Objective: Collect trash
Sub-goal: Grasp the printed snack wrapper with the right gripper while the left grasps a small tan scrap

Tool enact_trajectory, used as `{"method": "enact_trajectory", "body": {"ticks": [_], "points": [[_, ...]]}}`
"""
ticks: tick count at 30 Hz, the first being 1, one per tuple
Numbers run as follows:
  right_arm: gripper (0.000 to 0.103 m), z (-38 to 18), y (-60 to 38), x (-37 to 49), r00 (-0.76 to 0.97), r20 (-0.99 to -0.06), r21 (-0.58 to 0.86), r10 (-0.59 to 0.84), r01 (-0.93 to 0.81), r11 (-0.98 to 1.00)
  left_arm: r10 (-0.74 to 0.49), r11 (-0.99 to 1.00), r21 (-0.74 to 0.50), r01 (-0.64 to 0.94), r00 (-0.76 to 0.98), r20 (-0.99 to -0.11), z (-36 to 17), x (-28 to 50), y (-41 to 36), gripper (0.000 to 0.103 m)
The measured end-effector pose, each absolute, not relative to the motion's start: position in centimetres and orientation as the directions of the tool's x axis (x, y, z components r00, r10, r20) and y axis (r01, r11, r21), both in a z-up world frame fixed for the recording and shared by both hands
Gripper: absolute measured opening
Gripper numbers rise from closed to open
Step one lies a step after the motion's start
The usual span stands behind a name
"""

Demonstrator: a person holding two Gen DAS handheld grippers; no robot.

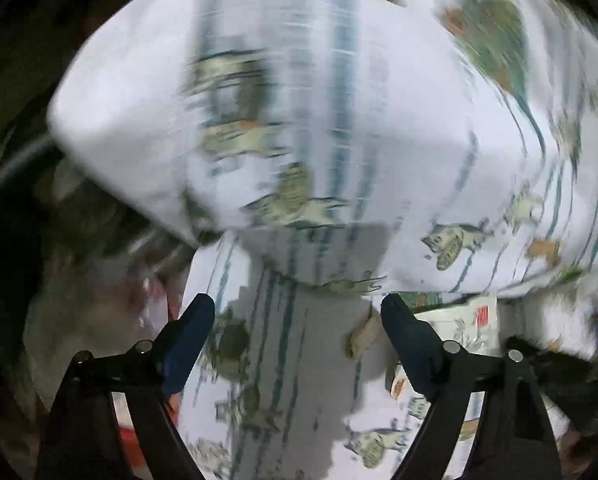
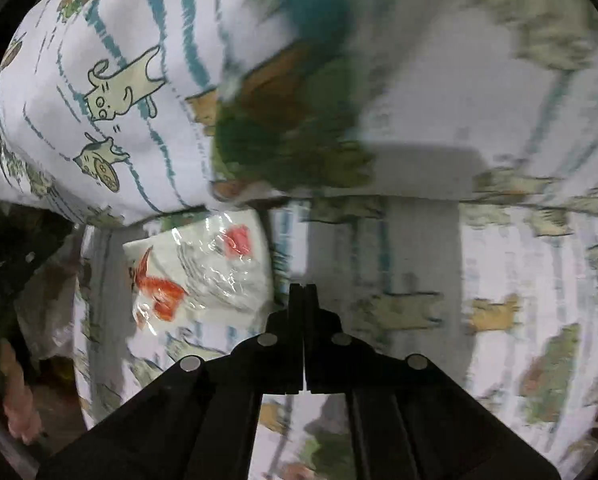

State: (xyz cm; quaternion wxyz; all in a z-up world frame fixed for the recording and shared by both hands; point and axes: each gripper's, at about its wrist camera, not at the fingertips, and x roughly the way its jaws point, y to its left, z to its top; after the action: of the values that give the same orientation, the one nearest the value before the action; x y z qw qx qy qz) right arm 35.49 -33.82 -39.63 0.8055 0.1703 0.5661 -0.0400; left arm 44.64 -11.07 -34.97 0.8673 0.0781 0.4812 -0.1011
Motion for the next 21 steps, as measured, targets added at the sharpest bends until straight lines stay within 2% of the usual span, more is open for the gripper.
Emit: {"method": "enact_trajectory", "body": {"ticks": [4,8,13,18,20,21], "points": [[0.000,-38.3,-35.1,33.8,0.359,-0.931,0.151,0.064,0.221,0.963,-0.145,0.918,0.046,0.393,0.442,-0.885,-37.6,44.7,-13.9,0.061],[0.000,-37.5,-36.9,32.3,0.370,-0.926,0.162,0.073,0.214,0.963,-0.165,0.916,-0.005,0.401,0.365,-0.916,-40.1,45.4,-14.9,0.055],[0.000,-37.4,-38.1,31.3,0.373,-0.928,0.087,-0.004,0.228,0.970,-0.246,0.951,-0.166,0.262,0.311,-0.918,-41.4,46.9,-13.5,0.046],[0.000,-37.1,-39.4,31.0,0.383,-0.924,0.088,-0.016,0.253,0.963,-0.213,0.928,-0.102,0.357,0.286,-0.934,-41.7,45.6,-15.0,0.034],[0.000,-36.7,-39.8,30.8,0.395,-0.918,0.109,-0.006,0.268,0.957,-0.210,0.914,-0.086,0.396,0.282,-0.936,-41.8,44.6,-15.6,0.024],[0.001,-36.5,-39.5,31.2,0.401,-0.916,0.125,0.003,0.278,0.952,-0.245,0.905,-0.128,0.405,0.251,-0.936,-41.8,44.3,-15.7,0.017]]}}
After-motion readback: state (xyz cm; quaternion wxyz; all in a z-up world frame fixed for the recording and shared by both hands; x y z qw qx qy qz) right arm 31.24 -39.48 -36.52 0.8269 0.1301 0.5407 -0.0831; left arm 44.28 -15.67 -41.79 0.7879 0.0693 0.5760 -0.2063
